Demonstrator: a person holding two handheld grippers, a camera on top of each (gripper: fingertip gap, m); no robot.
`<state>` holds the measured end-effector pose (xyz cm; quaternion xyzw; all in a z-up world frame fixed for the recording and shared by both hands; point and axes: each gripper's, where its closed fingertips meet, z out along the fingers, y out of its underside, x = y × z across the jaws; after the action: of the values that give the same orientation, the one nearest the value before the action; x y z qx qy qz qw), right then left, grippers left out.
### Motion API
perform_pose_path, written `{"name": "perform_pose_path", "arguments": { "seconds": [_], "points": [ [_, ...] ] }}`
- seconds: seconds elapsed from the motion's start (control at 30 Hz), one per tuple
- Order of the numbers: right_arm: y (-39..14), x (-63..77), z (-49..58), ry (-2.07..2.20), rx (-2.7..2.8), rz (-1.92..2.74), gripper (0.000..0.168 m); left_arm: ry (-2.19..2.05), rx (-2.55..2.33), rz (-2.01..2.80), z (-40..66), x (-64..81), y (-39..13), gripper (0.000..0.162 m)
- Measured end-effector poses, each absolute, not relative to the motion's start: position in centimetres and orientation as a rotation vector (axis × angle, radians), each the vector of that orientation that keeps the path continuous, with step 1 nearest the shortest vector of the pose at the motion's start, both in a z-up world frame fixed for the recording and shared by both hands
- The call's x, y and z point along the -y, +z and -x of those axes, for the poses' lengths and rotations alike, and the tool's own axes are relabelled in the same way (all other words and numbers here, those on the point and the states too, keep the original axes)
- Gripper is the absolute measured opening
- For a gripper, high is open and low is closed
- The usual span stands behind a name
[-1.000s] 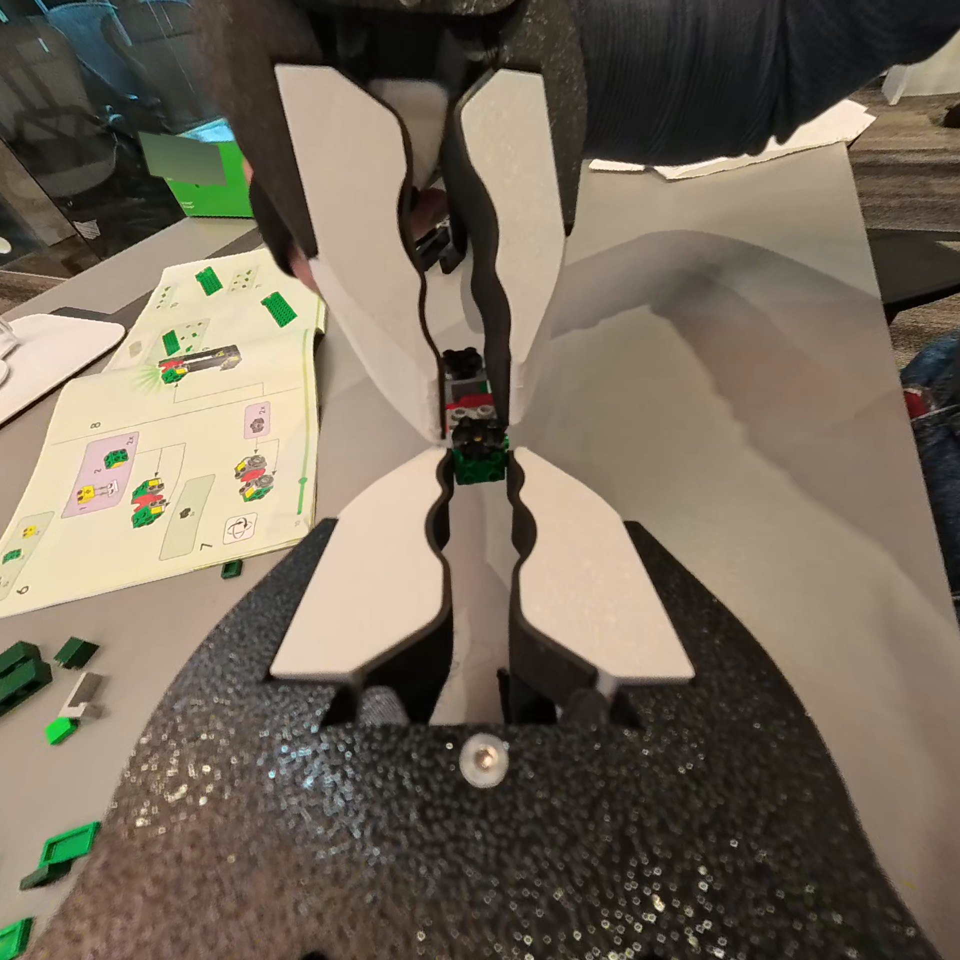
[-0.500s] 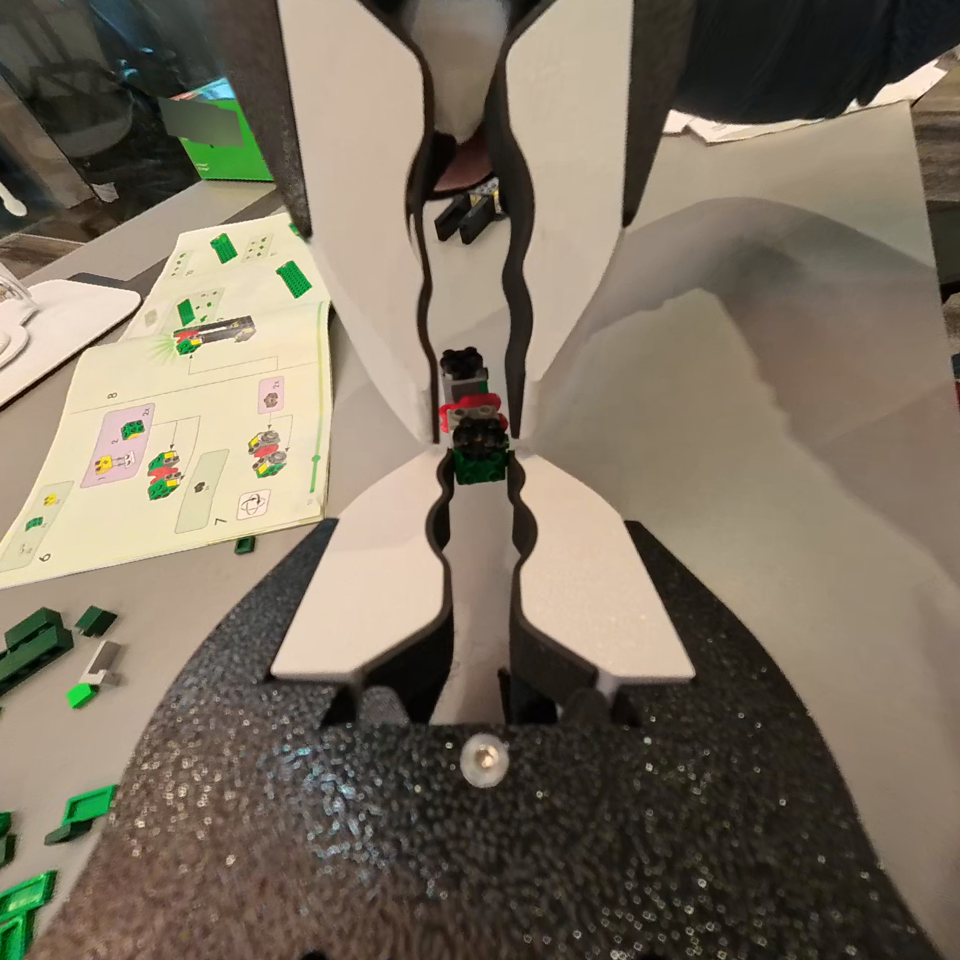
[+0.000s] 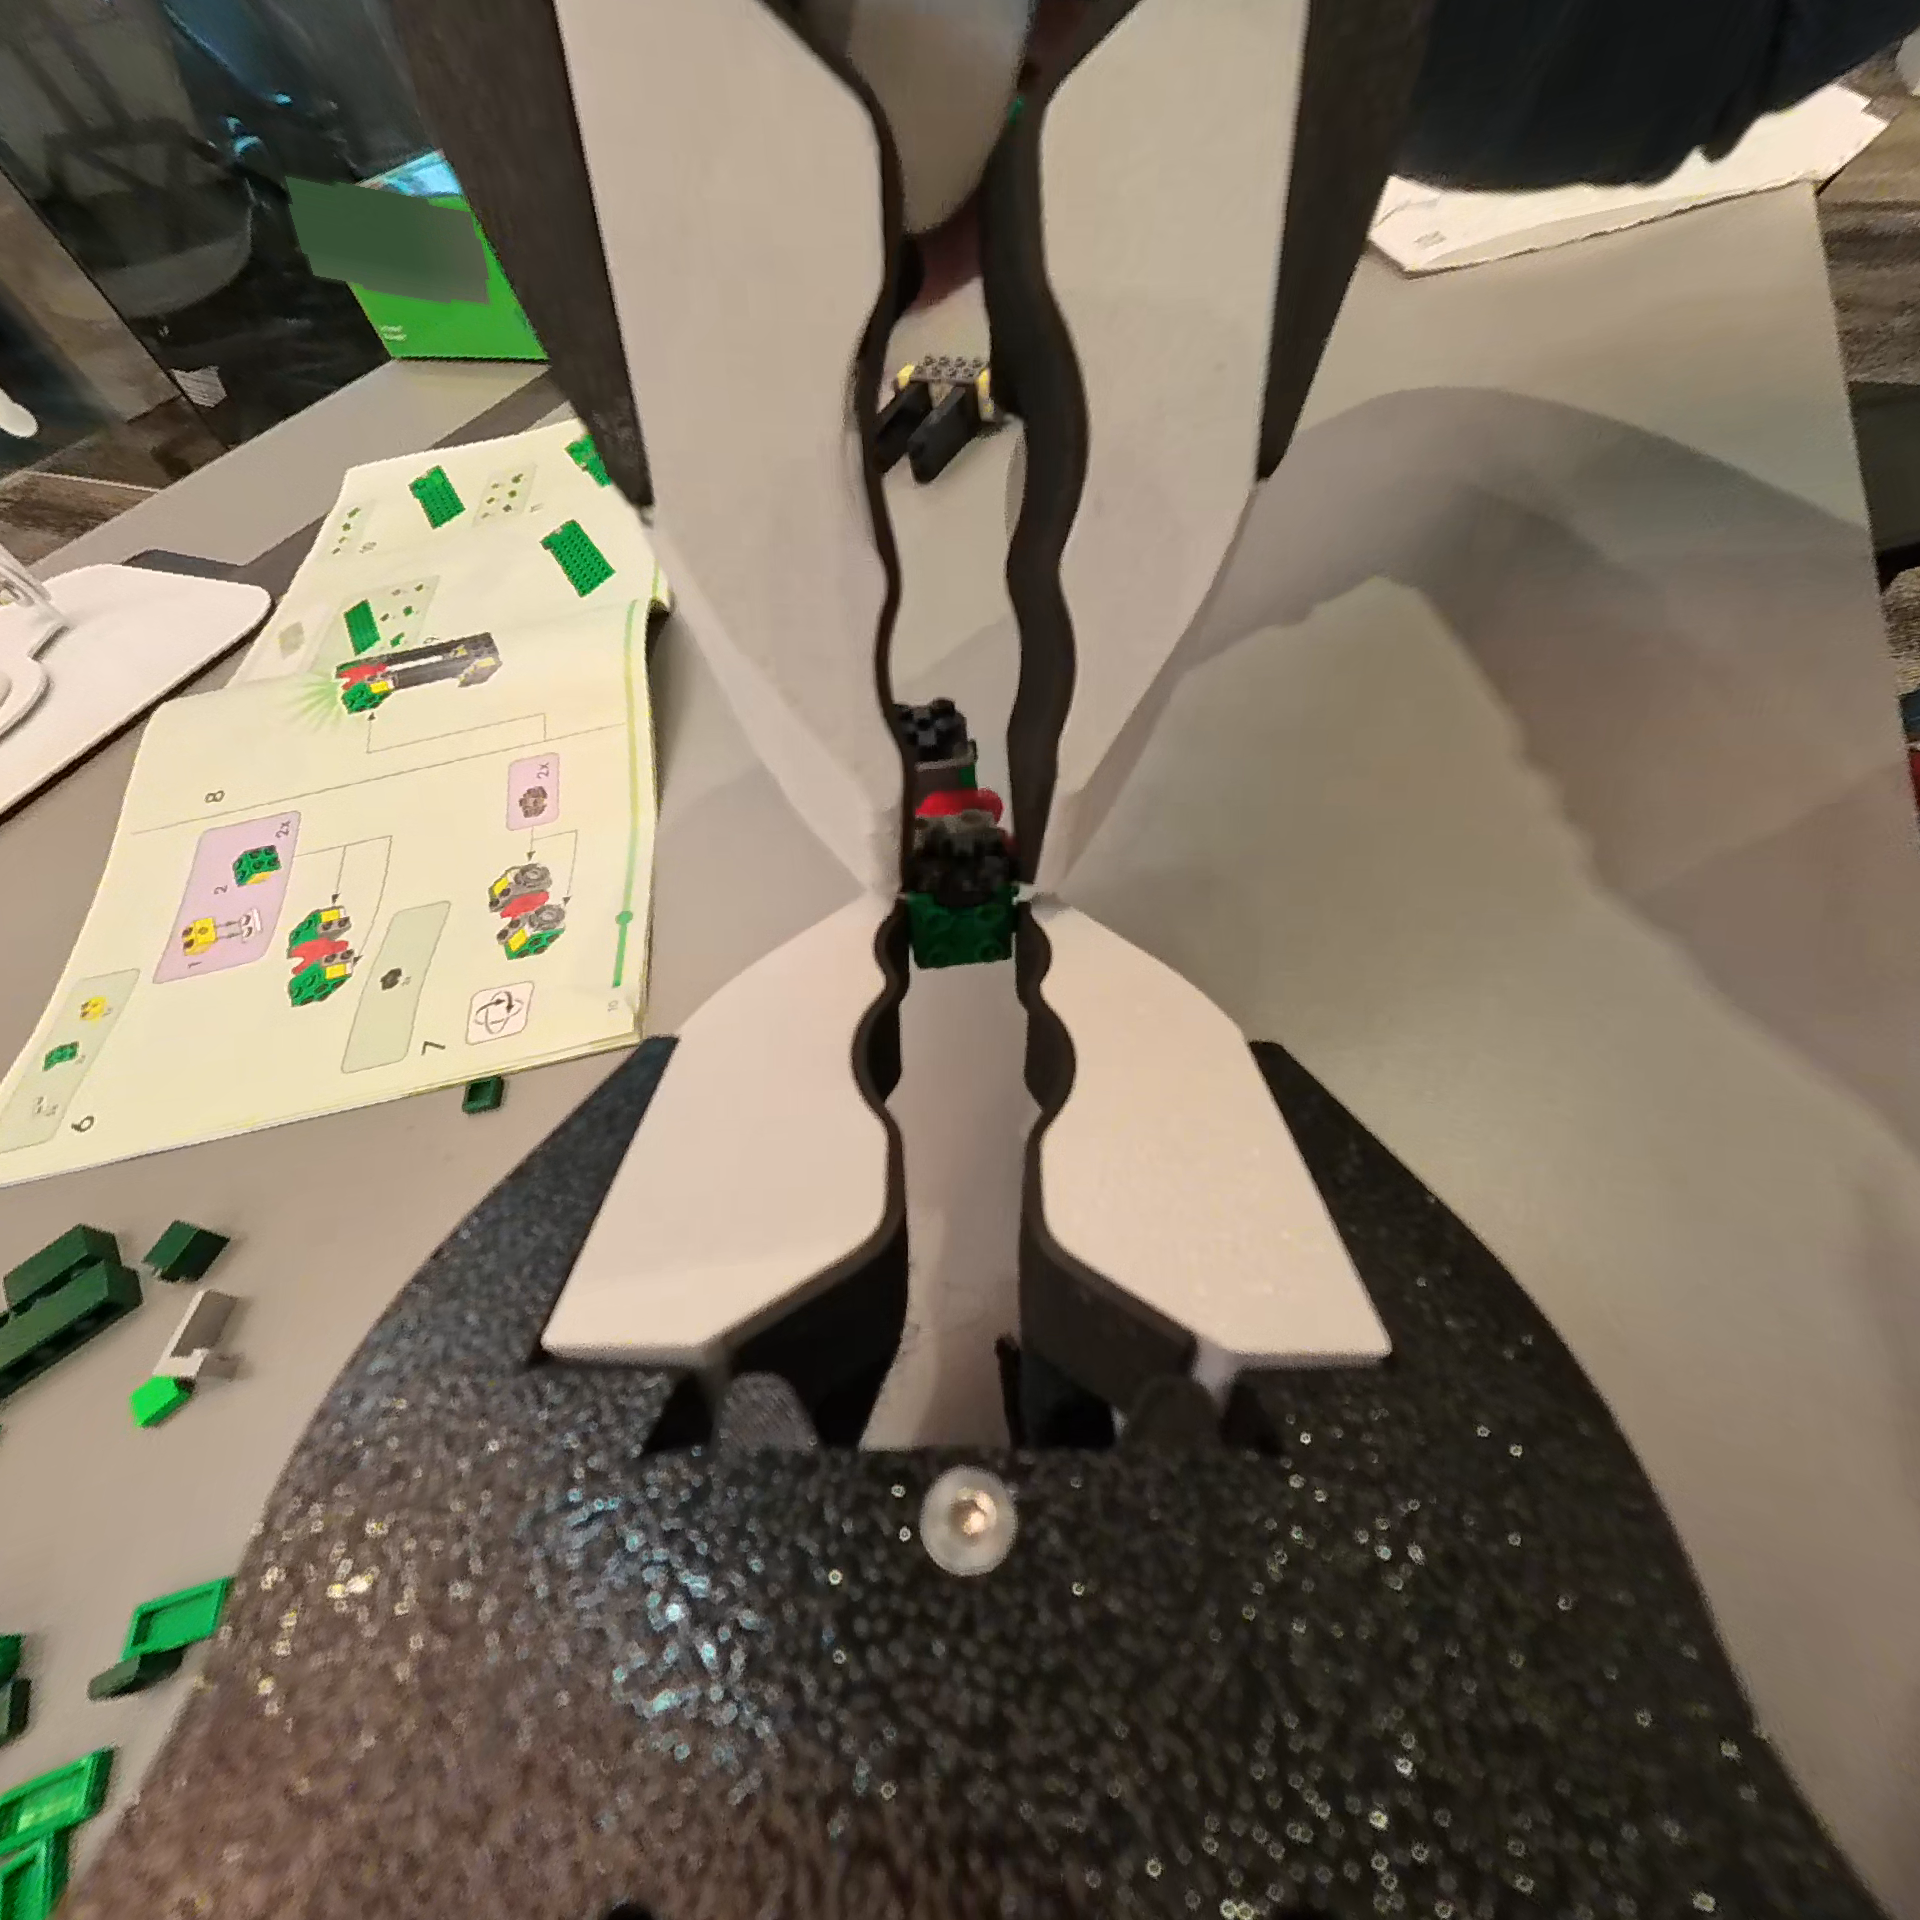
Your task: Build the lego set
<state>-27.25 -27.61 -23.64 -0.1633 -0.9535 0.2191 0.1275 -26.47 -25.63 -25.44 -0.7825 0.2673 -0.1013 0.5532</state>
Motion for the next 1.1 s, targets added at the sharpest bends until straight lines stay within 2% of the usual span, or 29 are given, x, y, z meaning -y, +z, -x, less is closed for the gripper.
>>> {"name": "perform_pose_path", "arguments": {
  "seconds": [0.3,1.1],
  "points": [
    [-23.7,26.7,26.6,0.471,2.81,0.388,0.016,-0.233,-0.658,1.851,26.2,25.7,-25.6,0.019],
    [-22.8,27.4,26.3,0.623,2.833,0.354,0.016,-0.29,-0.661,1.775,25.7,26.0,-24.5,0.019]
  ]
}}
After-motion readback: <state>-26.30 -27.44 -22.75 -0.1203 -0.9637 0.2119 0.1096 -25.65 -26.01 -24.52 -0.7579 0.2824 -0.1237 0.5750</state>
